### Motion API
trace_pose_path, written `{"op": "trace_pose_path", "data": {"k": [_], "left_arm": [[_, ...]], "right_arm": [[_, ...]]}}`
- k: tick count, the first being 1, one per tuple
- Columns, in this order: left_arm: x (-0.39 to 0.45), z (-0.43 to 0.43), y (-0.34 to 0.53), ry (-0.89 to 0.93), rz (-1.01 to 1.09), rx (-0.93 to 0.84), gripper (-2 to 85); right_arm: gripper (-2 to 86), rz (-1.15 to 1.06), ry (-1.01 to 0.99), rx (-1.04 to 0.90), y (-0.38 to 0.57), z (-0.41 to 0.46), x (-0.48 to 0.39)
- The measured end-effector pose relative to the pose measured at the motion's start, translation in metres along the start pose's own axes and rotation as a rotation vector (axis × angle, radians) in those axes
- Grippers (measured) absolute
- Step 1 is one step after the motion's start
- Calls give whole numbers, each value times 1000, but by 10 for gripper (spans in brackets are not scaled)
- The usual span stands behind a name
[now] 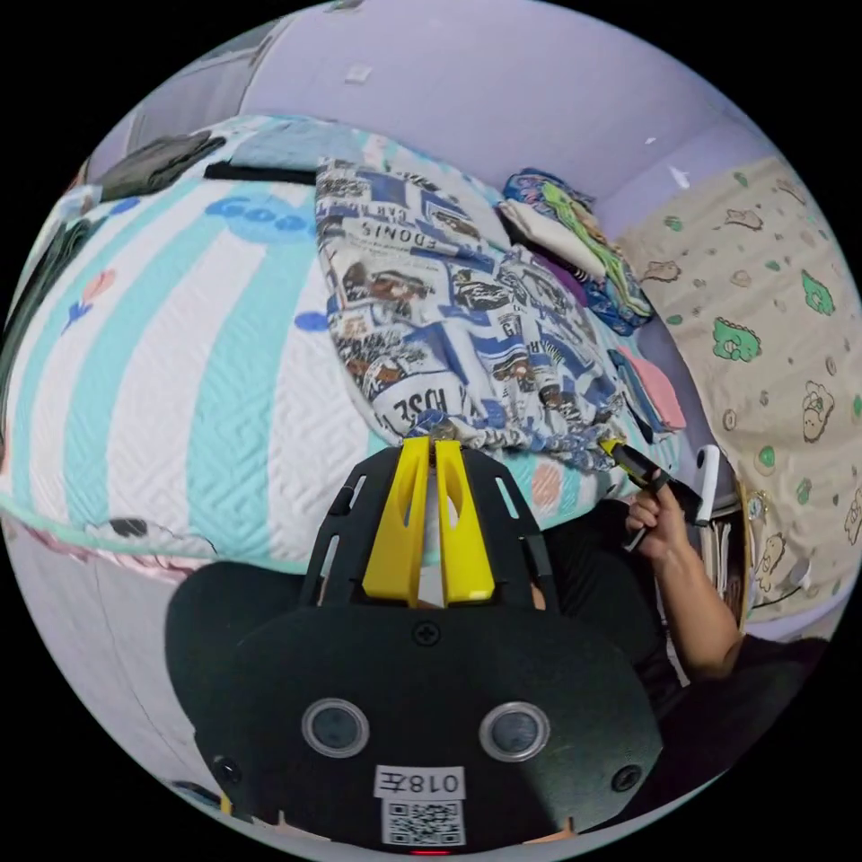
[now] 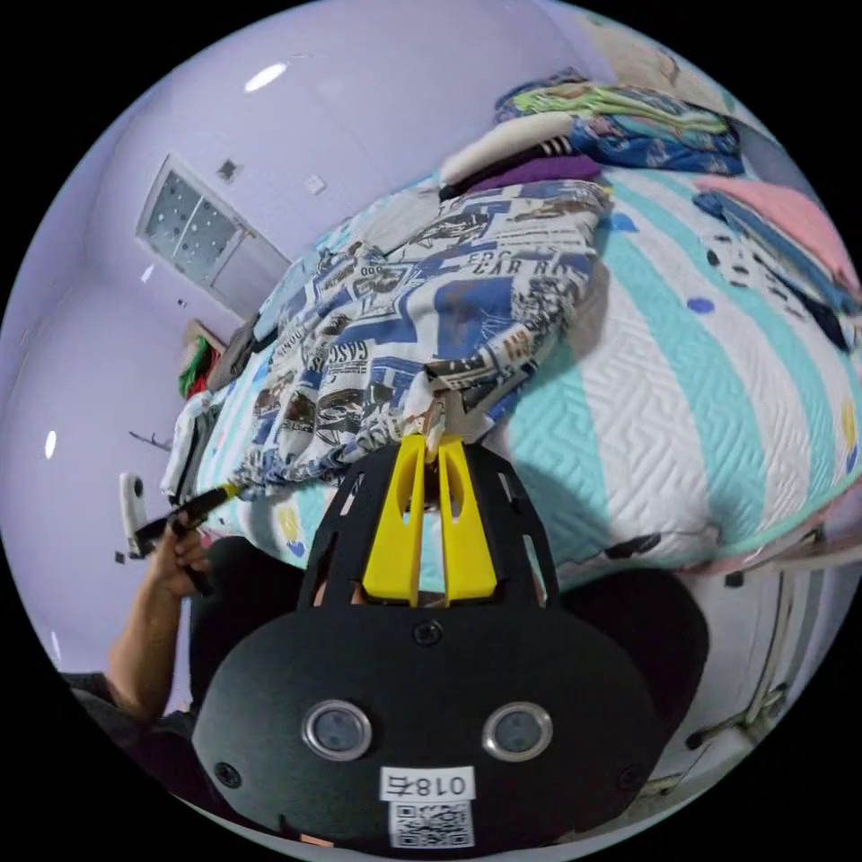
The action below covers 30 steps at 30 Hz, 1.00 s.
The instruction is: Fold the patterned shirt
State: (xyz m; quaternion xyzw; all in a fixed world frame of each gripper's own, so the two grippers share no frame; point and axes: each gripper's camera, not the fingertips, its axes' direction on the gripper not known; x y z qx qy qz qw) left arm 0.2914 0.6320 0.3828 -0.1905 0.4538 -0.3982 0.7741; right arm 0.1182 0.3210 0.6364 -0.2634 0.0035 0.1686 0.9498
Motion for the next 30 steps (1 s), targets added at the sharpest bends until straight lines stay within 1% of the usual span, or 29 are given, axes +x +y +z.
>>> {"op": "trace_pose_path", "data": {"k": [4,7,10,14,17,20,23,27,30], "left_arm": [[6,-2,13,32,-11,41,-9],[18,-21,15,46,3,85,-8],[28,-42,20,28,31,101,-6],[21,-52,26,27,-34,86,7],[8,-77,38,81,-95,170,38],[-4,-110,48,90,-142,252,61],[-9,-126,48,114,-188,283,81],[7,-111,33,164,-202,234,108],[31,-87,18,160,-193,148,121]], "right_arm": [[12,-14,-18,4,-11,-16,1],[17,-20,-64,13,-16,-36,-3],[24,-48,-66,-12,-15,-48,-6],[49,-65,-30,-164,-21,-35,6],[54,-42,-40,-140,-22,-51,21],[61,-11,-48,-99,-24,-74,39],[78,16,-82,-75,-33,-89,54],[100,79,-182,-97,-56,-82,72],[110,113,-162,-135,-69,-72,83]]}}
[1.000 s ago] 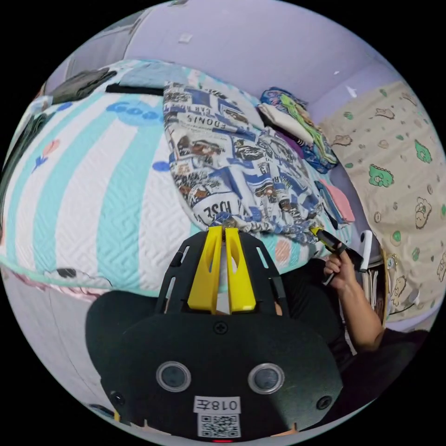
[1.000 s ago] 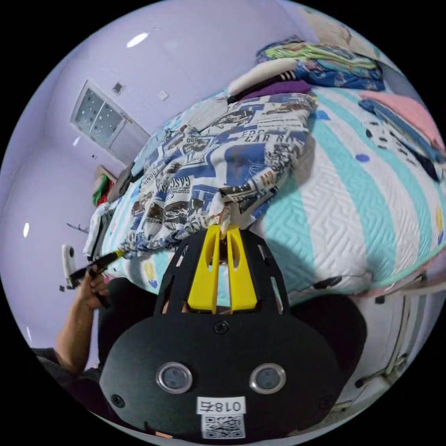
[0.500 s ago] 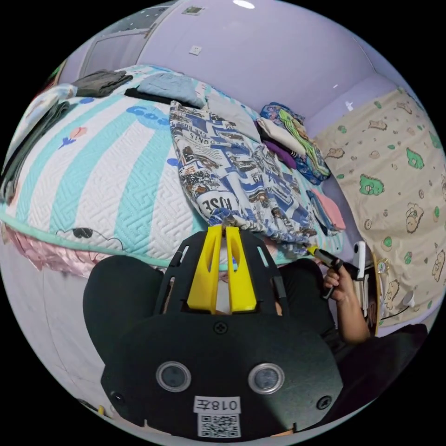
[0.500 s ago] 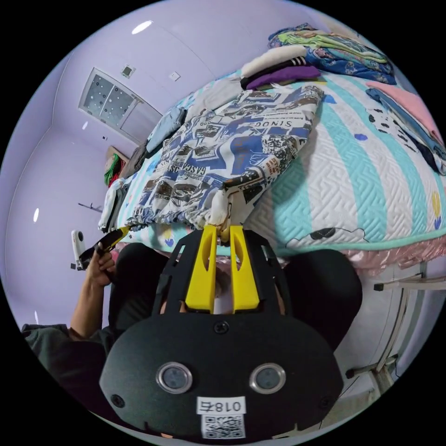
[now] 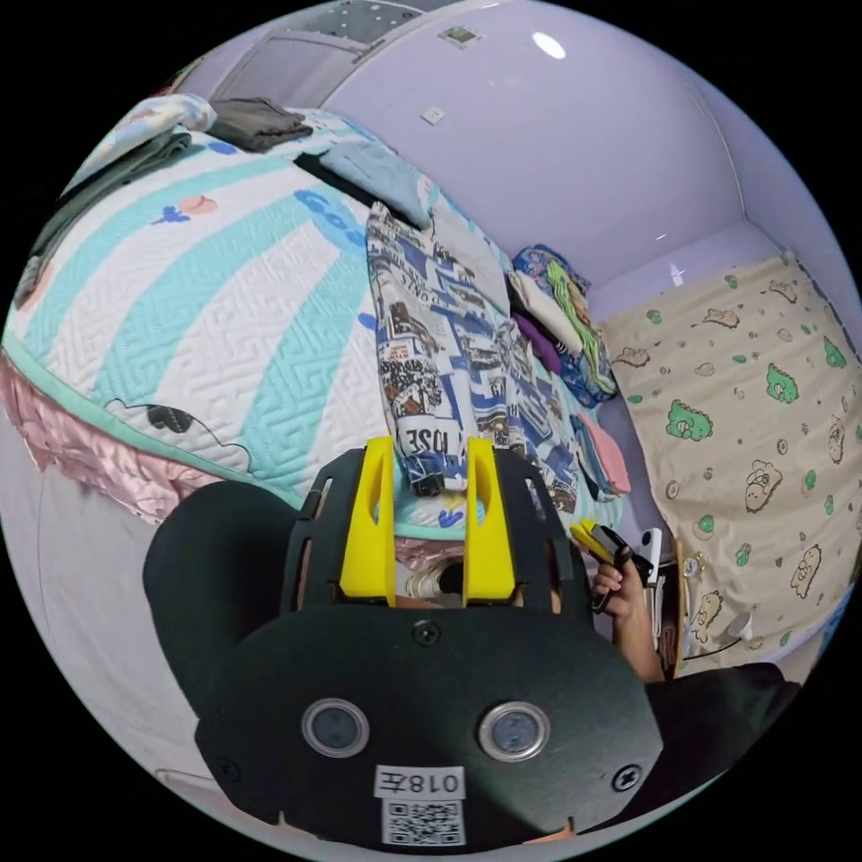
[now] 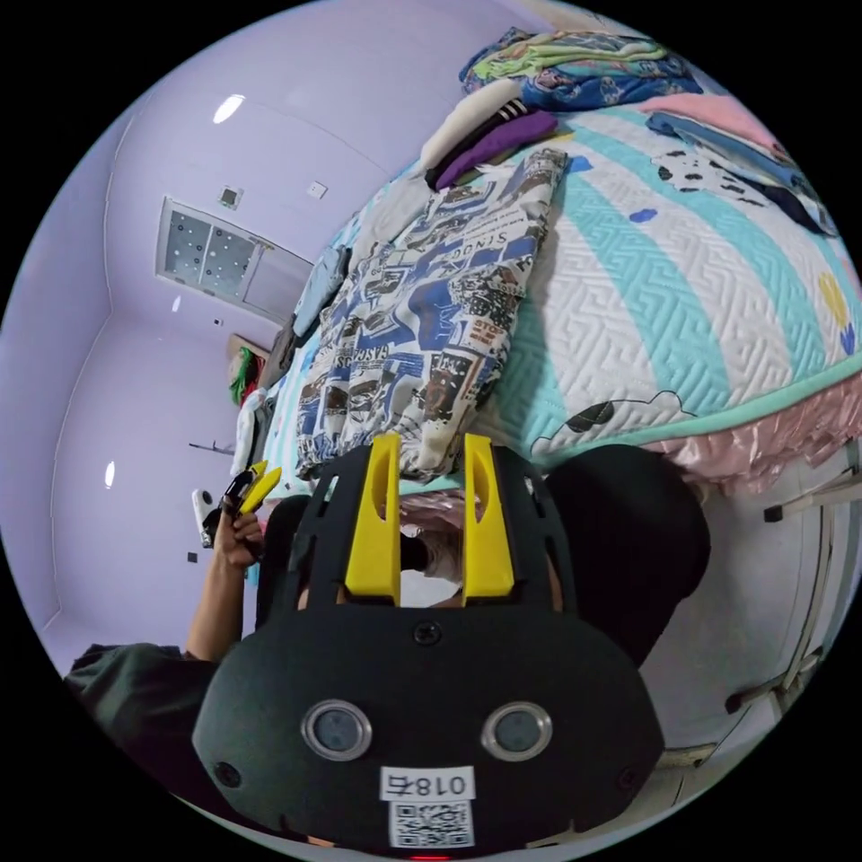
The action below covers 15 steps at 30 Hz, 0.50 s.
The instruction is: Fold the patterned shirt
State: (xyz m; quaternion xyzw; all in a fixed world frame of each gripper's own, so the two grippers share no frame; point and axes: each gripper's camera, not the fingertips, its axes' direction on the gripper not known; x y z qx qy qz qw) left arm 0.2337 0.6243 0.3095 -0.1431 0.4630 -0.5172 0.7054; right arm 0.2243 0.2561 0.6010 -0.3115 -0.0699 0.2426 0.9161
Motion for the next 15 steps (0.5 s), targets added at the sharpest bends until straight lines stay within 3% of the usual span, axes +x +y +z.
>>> {"op": "trace_pose_path", "data": {"k": [7,9,15], "left_arm": [[51,49,-15,-63,-10,-161,108],[66,57,-16,-76,-19,-202,79],[132,0,-10,-60,25,-118,14]], "right_arm": [[110,44,-28,-81,-30,6,17],[68,32,-63,-136,-43,12,20],[6,-24,-139,-91,-51,-24,9]]}}
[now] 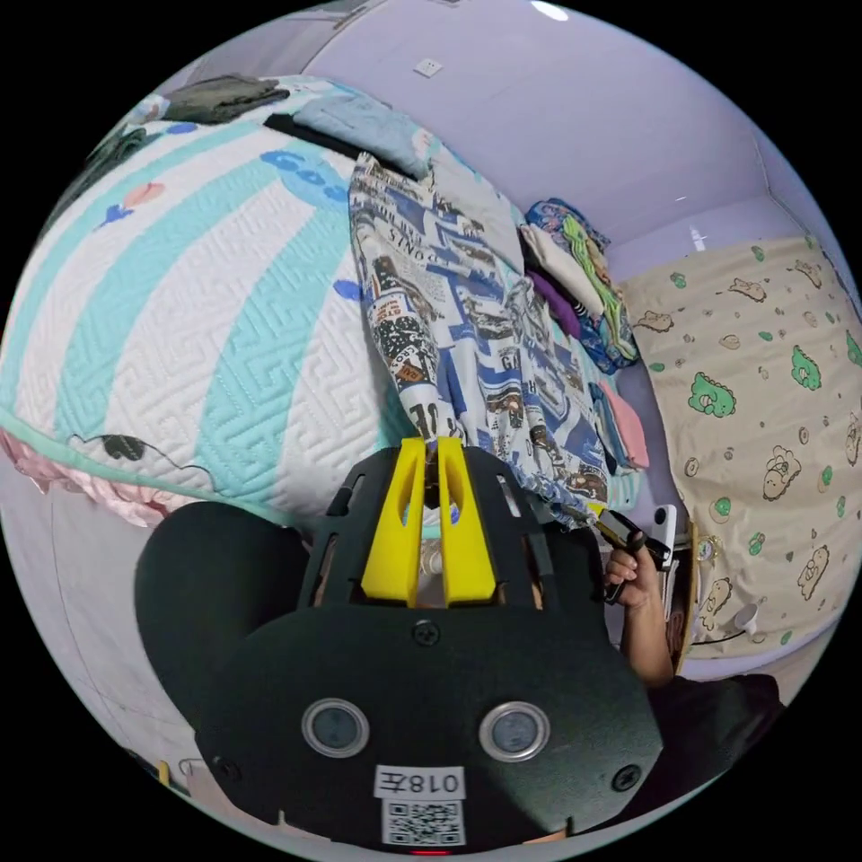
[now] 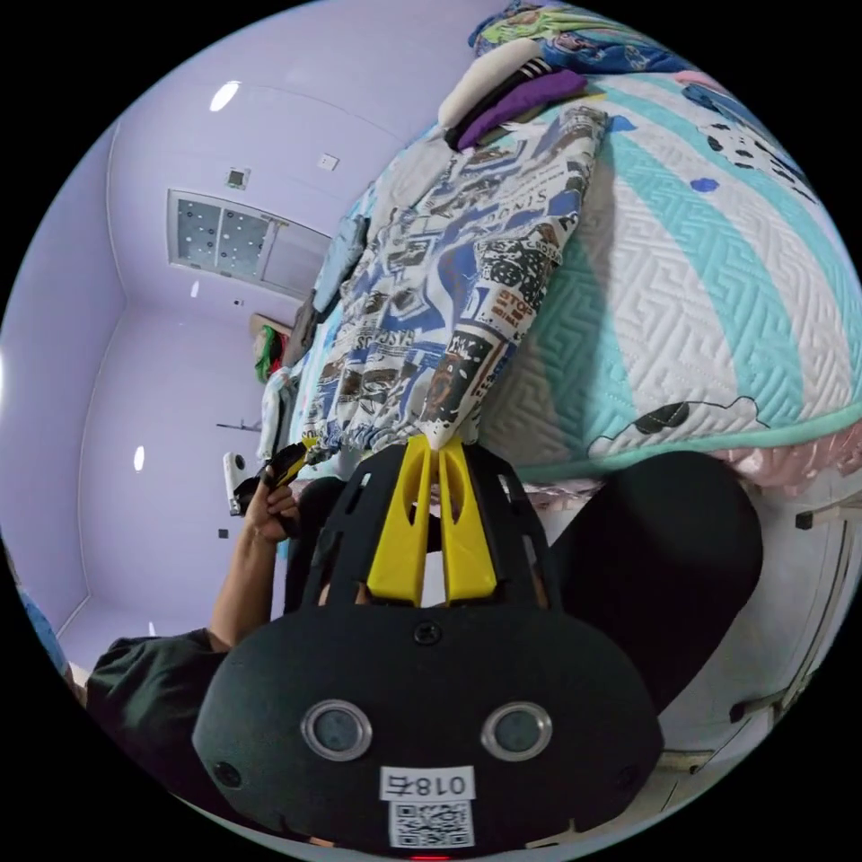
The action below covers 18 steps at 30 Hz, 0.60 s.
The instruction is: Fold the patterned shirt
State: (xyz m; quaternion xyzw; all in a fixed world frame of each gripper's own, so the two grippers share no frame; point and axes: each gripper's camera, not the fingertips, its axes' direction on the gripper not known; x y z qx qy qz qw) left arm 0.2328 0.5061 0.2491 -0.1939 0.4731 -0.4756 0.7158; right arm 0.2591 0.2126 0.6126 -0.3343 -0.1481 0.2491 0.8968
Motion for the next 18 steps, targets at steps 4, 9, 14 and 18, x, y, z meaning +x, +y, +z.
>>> {"op": "trace_pose_path", "data": {"k": [4,9,14,18], "left_arm": [[52,-49,21,-113,73,59,59],[147,-92,66,-140,335,194,144],[363,-46,154,-401,1080,159,159],[470,26,235,-594,1541,160,164]], "right_arm": [[2,3,-16,3,7,-10,-4],[2,148,-196,29,3,-22,32],[2,215,-362,69,-4,-38,46],[2,263,-446,96,-8,-53,49]]}}
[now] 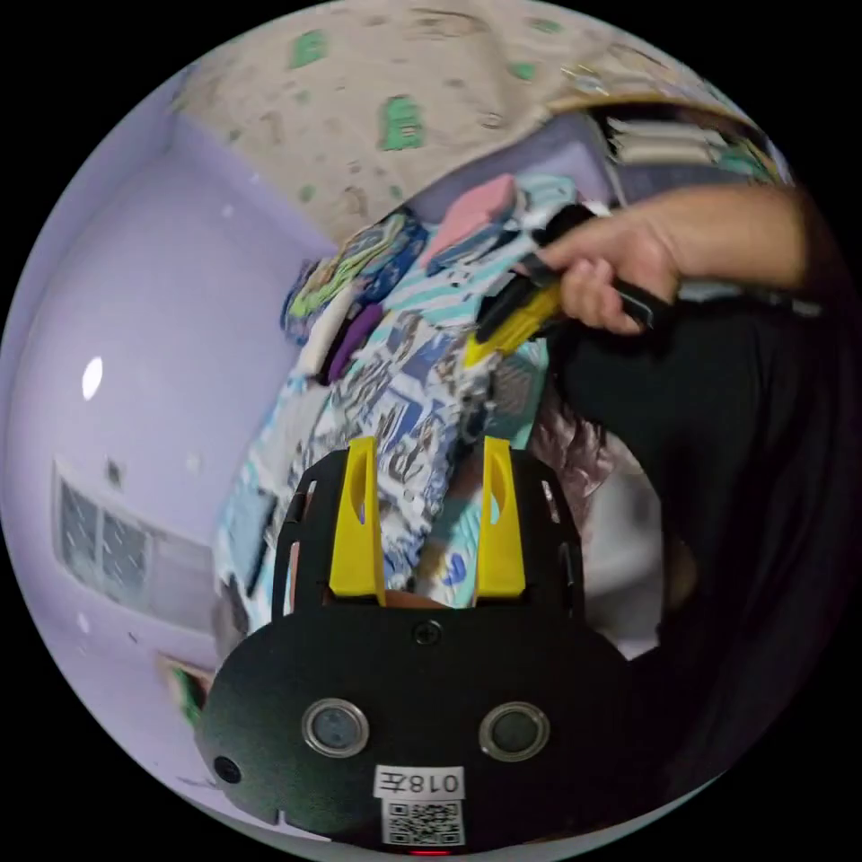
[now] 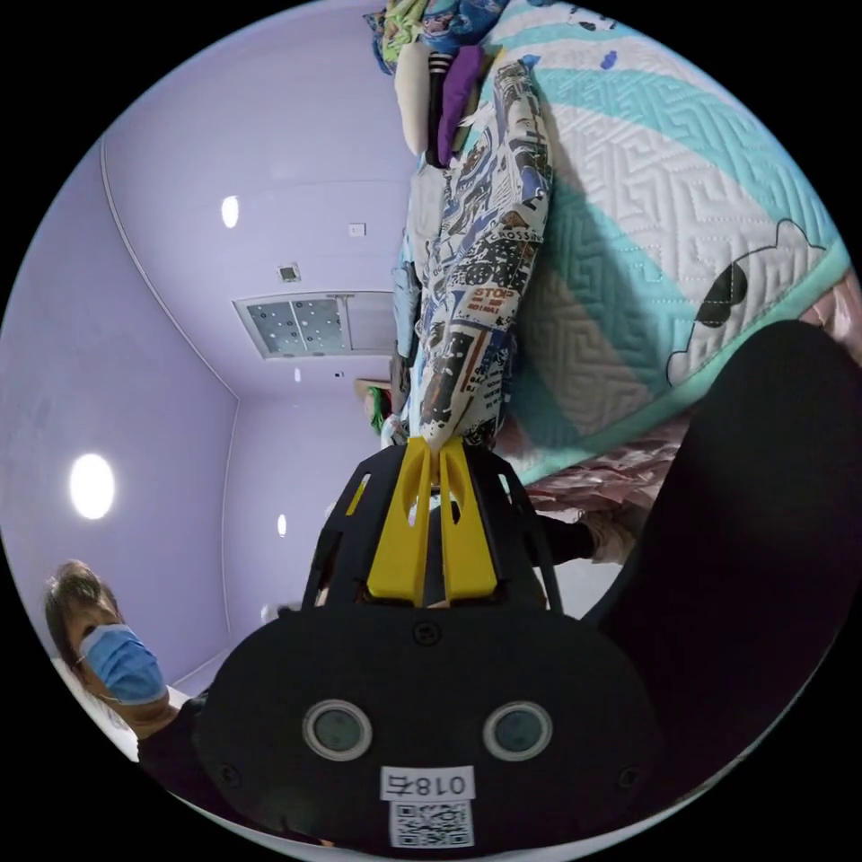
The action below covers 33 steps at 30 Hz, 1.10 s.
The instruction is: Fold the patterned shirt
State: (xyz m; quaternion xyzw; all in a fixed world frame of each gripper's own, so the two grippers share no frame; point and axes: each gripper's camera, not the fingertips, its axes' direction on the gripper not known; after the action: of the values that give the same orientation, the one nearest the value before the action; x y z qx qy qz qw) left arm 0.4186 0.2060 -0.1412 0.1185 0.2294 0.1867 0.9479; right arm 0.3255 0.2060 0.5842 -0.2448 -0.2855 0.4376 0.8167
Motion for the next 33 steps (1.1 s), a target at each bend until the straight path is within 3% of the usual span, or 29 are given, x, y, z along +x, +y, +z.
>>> {"op": "trace_pose_path", "data": {"k": [2,7,11,14,19,21,33], "left_arm": [[39,-1,-50,-55,132,30,168],[56,14,-112,-99,158,-56,165],[59,13,-138,-224,168,-96,41],[45,-5,-144,-141,68,-55,21],[27,-20,-145,-81,-29,-55,10],[25,-22,-147,-68,-41,-56,9],[-24,-22,-127,31,-156,-37,16]], "right_arm": [[2,16,-14,0,-1,-4,-3],[5,26,-61,3,-2,-14,-14],[16,-22,-70,-11,-3,-13,-29],[41,-151,-55,0,-5,-21,-47],[82,-305,165,267,-21,-68,-78],[113,-292,293,319,-58,-78,-86],[138,-85,452,257,-241,-24,-95]]}}
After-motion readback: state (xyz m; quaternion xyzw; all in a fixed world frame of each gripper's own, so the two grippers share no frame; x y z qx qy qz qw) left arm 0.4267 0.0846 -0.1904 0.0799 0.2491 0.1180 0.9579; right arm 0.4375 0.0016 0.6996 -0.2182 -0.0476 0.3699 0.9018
